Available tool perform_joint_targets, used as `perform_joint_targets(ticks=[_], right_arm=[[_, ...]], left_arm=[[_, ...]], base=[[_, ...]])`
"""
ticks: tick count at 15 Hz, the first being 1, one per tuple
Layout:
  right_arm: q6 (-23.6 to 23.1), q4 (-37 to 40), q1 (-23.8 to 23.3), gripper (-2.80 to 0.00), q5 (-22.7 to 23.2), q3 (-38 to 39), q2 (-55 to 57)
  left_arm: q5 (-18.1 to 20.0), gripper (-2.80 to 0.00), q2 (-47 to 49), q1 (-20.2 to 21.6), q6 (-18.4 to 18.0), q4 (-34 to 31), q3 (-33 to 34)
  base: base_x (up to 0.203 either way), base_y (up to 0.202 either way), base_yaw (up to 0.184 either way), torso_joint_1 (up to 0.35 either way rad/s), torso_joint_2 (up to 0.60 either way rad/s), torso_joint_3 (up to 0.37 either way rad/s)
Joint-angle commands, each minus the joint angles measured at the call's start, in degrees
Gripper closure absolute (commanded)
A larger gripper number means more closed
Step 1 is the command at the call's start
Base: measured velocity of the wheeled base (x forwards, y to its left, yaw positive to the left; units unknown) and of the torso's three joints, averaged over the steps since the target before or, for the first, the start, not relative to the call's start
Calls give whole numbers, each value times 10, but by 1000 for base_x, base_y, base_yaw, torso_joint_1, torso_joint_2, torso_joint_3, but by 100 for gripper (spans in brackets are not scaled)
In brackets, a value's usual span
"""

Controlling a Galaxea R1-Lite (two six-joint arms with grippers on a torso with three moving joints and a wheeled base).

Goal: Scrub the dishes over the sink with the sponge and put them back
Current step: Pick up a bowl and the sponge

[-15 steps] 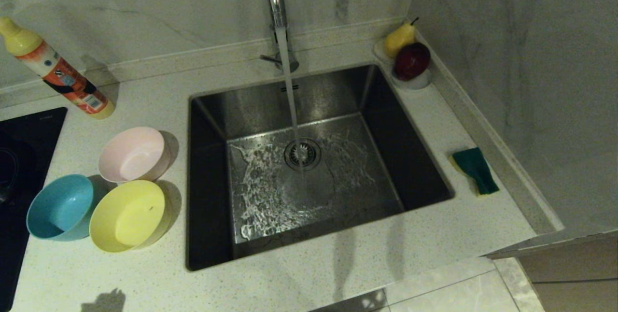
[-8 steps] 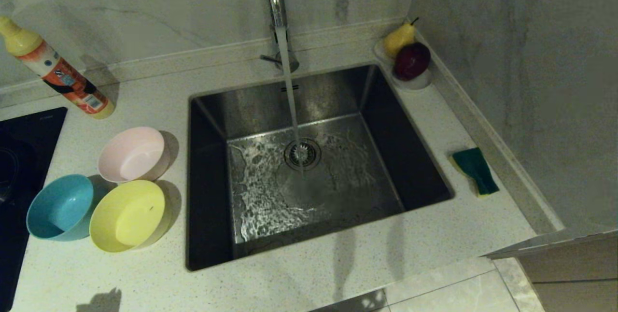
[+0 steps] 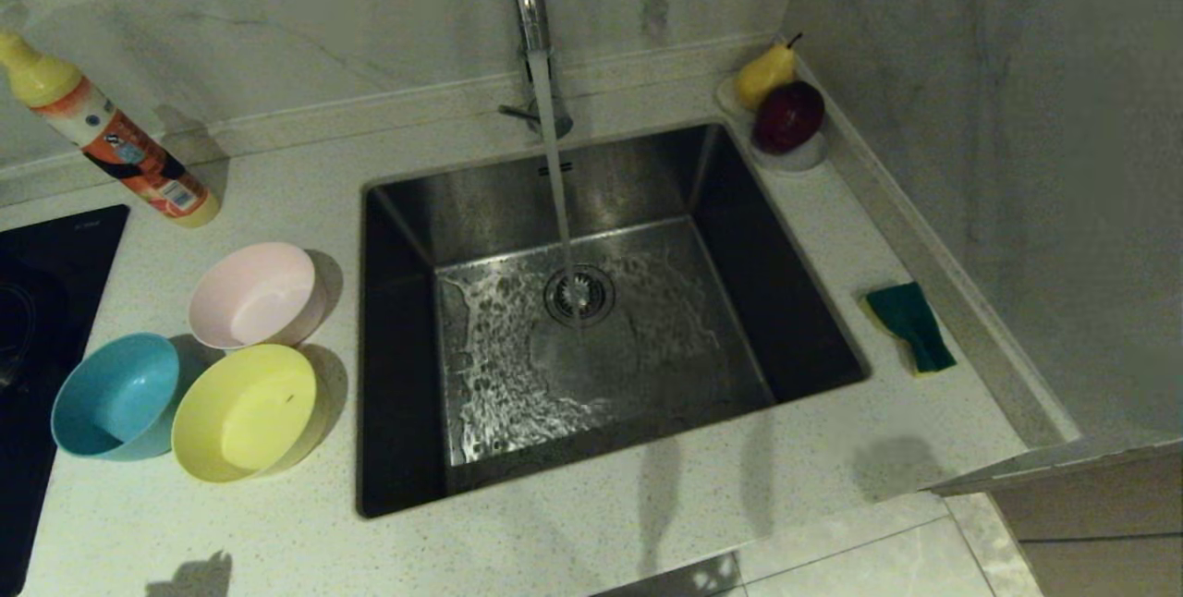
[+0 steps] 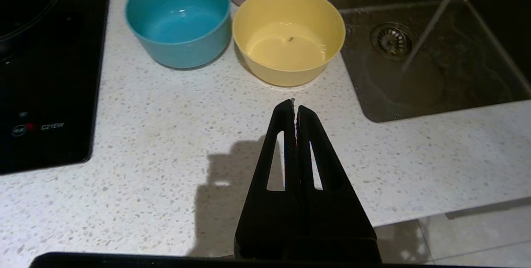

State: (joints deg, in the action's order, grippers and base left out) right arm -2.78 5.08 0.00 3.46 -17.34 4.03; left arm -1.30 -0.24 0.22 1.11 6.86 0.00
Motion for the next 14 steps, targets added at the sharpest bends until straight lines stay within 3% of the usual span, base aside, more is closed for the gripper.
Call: perform_joint_targets(ticks=[1, 6, 10, 14], right_arm=[[-2, 38, 0, 0, 39, -131, 98], [-41, 96, 0, 0, 103, -242, 313], [-79, 100, 4, 0, 109, -283, 480], [-84, 79, 25, 0, 96, -300, 595]], left_arm=[[0, 0, 2, 0, 0, 1, 23], [0, 0, 2, 0, 0, 1, 23], [0, 0, 2, 0, 0, 1, 23], [0, 0, 2, 0, 0, 1, 23]], base=[[0, 0, 0, 0, 0, 0], [0, 0, 0, 0, 0, 0], [0, 0, 0, 0, 0, 0], [0, 0, 0, 0, 0, 0]])
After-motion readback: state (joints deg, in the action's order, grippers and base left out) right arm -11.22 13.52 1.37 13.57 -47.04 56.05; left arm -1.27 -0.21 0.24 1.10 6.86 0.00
